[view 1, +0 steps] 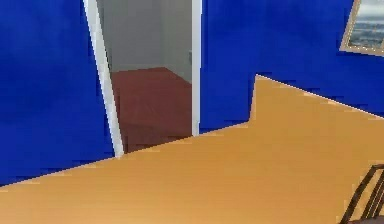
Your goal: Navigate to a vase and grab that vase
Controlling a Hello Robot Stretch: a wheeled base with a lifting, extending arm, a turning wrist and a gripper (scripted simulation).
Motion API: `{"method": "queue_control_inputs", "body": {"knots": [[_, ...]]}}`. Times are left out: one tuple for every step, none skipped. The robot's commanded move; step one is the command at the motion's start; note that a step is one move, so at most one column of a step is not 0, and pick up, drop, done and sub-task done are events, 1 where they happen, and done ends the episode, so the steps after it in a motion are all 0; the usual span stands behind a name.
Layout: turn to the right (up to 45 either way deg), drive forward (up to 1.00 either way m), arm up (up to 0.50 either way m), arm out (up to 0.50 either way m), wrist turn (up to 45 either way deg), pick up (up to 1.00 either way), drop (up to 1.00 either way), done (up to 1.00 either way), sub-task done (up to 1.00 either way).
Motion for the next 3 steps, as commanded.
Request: {"method": "queue_control_inputs", "body": {"knots": [[-45.0, 0.00, 0.00, 0.00, 0.0, 0.00, 0.00, 0.00, 0.00], [-45.0, 0.00, 0.00, 0.00, 0.0, 0.00, 0.00, 0.00, 0.00], [-24.0, 0.00, 0.00, 0.00, 0.0, 0.00, 0.00, 0.00, 0.00]]}}
